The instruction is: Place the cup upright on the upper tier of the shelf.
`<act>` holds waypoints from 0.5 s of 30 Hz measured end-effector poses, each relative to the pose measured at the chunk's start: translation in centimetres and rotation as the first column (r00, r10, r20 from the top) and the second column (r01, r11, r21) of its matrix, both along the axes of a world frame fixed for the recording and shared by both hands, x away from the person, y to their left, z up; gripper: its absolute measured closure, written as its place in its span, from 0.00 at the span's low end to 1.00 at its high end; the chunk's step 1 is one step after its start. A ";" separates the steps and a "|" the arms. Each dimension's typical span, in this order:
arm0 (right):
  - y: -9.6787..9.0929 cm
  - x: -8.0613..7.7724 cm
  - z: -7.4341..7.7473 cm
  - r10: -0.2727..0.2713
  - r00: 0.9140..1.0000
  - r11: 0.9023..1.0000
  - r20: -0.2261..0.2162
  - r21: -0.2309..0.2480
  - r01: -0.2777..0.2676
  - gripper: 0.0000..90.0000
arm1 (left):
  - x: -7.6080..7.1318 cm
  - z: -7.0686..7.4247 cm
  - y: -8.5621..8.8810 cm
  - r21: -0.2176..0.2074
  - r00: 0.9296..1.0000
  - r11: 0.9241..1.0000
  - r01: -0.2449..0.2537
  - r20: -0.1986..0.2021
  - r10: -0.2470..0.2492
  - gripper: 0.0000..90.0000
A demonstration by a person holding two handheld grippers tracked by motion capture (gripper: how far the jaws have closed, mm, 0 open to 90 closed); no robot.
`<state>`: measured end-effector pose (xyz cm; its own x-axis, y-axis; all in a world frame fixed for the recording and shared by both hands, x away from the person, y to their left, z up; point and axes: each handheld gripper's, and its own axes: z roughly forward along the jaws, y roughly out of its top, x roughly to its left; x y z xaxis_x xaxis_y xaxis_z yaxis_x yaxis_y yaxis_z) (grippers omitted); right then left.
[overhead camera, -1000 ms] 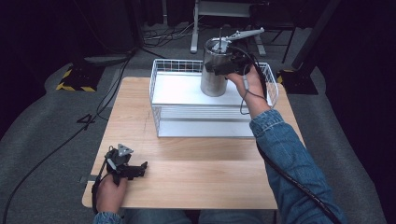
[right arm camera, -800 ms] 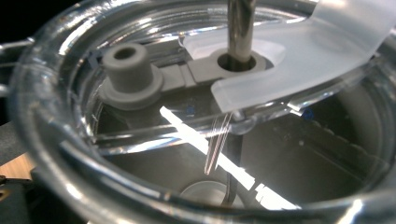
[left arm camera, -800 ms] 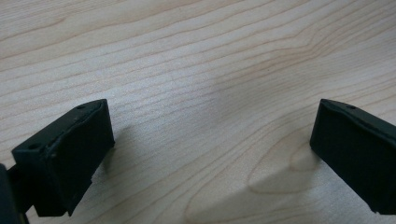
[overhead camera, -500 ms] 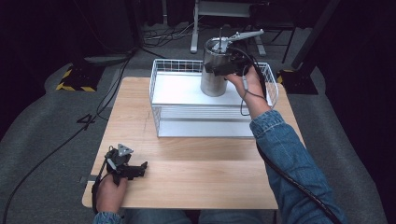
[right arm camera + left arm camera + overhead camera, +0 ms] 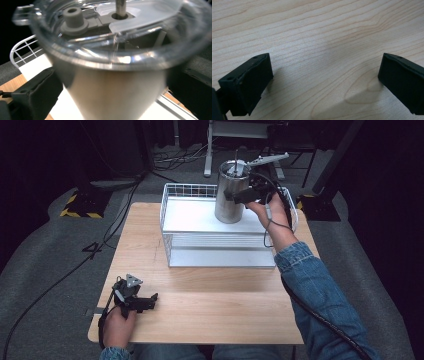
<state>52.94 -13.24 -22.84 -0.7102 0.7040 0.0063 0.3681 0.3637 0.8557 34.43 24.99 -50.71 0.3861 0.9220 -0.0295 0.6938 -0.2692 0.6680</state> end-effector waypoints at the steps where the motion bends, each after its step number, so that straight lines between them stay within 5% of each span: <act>1: -0.3 -0.3 0.1 -0.003 1.000 1.000 0.004 0.003 0.003 0.00 | 0.0 0.0 0.0 0.000 1.000 1.000 0.000 0.000 0.000 0.00; 15: -3.0 -3.9 1.1 0.057 0.997 0.998 0.043 0.036 -0.058 0.00 | 0.0 0.0 0.0 0.000 1.000 1.000 0.000 0.000 0.000 0.00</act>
